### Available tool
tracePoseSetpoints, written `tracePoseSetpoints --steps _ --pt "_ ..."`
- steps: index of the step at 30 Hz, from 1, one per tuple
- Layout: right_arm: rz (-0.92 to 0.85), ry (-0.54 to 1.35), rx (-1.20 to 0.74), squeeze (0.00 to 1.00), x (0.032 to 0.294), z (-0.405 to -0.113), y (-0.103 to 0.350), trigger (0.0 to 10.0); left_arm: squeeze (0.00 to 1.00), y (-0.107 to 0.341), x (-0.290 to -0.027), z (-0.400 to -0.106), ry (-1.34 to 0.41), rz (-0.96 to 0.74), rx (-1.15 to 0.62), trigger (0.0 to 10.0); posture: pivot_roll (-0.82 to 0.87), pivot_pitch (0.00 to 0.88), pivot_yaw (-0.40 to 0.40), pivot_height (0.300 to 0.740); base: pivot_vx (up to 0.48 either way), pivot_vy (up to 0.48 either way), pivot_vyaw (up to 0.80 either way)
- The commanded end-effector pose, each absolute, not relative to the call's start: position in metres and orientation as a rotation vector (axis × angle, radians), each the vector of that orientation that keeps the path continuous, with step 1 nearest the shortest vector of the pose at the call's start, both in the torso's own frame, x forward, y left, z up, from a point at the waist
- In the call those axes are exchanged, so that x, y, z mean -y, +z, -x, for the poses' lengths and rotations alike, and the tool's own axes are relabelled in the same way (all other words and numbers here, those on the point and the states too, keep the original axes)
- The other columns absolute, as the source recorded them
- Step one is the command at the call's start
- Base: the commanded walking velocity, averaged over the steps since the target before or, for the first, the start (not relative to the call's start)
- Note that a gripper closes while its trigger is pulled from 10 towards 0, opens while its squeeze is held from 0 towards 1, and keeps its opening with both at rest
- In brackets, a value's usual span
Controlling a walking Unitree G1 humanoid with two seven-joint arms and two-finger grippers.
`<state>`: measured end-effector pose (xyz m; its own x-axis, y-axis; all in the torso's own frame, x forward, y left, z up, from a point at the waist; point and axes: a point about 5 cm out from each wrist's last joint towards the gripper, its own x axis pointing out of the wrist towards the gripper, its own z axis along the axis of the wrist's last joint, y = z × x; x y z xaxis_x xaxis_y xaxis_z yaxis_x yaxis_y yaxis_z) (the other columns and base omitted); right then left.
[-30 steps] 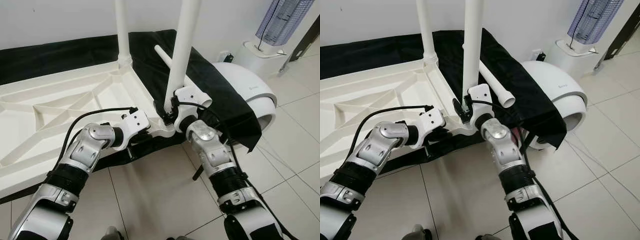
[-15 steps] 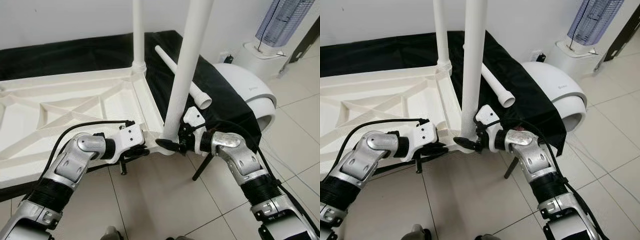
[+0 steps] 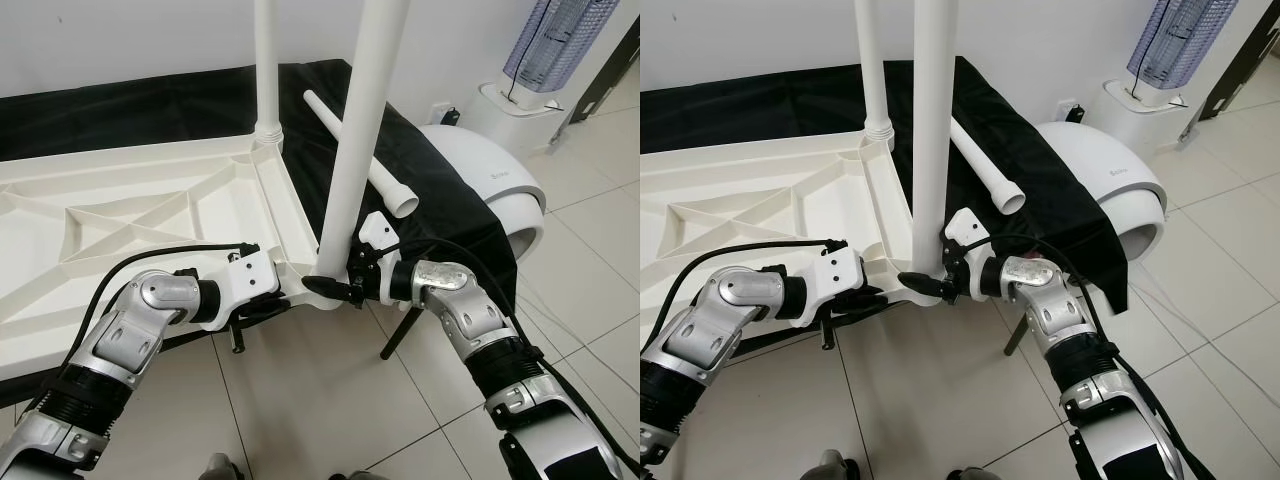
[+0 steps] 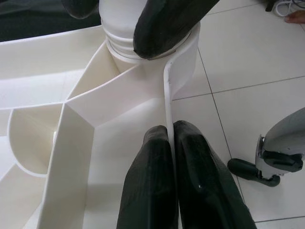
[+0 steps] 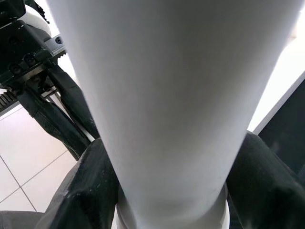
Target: Building children table
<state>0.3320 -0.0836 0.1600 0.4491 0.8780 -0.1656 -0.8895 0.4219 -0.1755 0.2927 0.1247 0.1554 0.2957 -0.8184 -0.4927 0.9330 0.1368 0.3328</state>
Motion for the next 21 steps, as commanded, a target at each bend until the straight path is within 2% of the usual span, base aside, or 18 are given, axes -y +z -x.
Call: tracePoseSetpoints --steps 1,5,6,7,9,11,12,15,16,17,18,21 --pt "0.264 1.060 -0.106 0.00 0.074 -0.331 0.146 0.0 0.00 0.177 -0.082 -0.271 -1.537 -0.603 0.020 0.0 0.06 0.085 -0.098 0.740 0.000 0.000 0.00" --pt "0.269 0.913 -0.121 0.00 0.075 -0.335 0.139 0.0 0.00 0.179 -0.076 -0.275 -1.526 -0.578 0.033 0.0 0.06 0.092 -0.100 0.740 0.000 0.000 0.00" --pt "0.267 0.796 -0.132 0.00 0.076 -0.338 0.135 0.0 0.00 0.181 -0.071 -0.280 -1.511 -0.562 0.045 0.0 0.06 0.096 -0.101 0.740 0.000 0.000 0.00" --pt "0.267 0.796 -0.132 0.00 0.076 -0.338 0.135 0.0 0.00 0.181 -0.071 -0.280 -1.511 -0.562 0.045 0.0 0.06 0.096 -0.101 0.740 0.000 0.000 0.00" --pt "0.242 0.564 -0.160 0.00 0.081 -0.343 0.128 0.0 0.00 0.187 -0.061 -0.290 -1.494 -0.529 0.068 0.0 0.06 0.098 -0.100 0.740 0.000 0.000 0.00" --pt "0.242 0.564 -0.160 0.00 0.081 -0.343 0.128 0.0 0.00 0.187 -0.061 -0.290 -1.494 -0.529 0.068 0.0 0.06 0.098 -0.100 0.740 0.000 0.000 0.00" --pt "0.233 0.470 -0.171 0.00 0.084 -0.344 0.126 0.0 0.00 0.190 -0.056 -0.295 -1.488 -0.517 0.079 0.0 0.06 0.103 -0.095 0.740 0.000 0.000 0.00" --pt "0.226 0.378 -0.176 0.00 0.086 -0.345 0.124 0.0 0.00 0.194 -0.051 -0.301 -1.480 -0.499 0.091 0.0 0.05 0.104 -0.091 0.740 0.000 0.000 0.00" --pt "0.217 0.264 -0.174 0.00 0.088 -0.346 0.123 0.0 0.00 0.199 -0.043 -0.308 -1.475 -0.477 0.105 0.0 0.04 0.106 -0.085 0.740 0.000 0.000 0.00" --pt "0.217 0.264 -0.174 0.00 0.088 -0.346 0.123 0.0 0.00 0.199 -0.043 -0.308 -1.475 -0.477 0.105 0.0 0.04 0.106 -0.085 0.740 0.000 0.000 0.00" --pt "0.195 0.169 -0.178 0.00 0.088 -0.347 0.122 0.0 0.00 0.204 -0.035 -0.313 -1.479 -0.464 0.114 0.0 0.03 0.108 -0.079 0.740 0.000 0.000 0.00" --pt "0.174 0.108 -0.174 0.00 0.085 -0.348 0.123 0.0 0.00 0.206 -0.030 -0.317 -1.484 -0.460 0.117 0.0 0.03 0.110 -0.074 0.740 0.000 0.000 0.00"
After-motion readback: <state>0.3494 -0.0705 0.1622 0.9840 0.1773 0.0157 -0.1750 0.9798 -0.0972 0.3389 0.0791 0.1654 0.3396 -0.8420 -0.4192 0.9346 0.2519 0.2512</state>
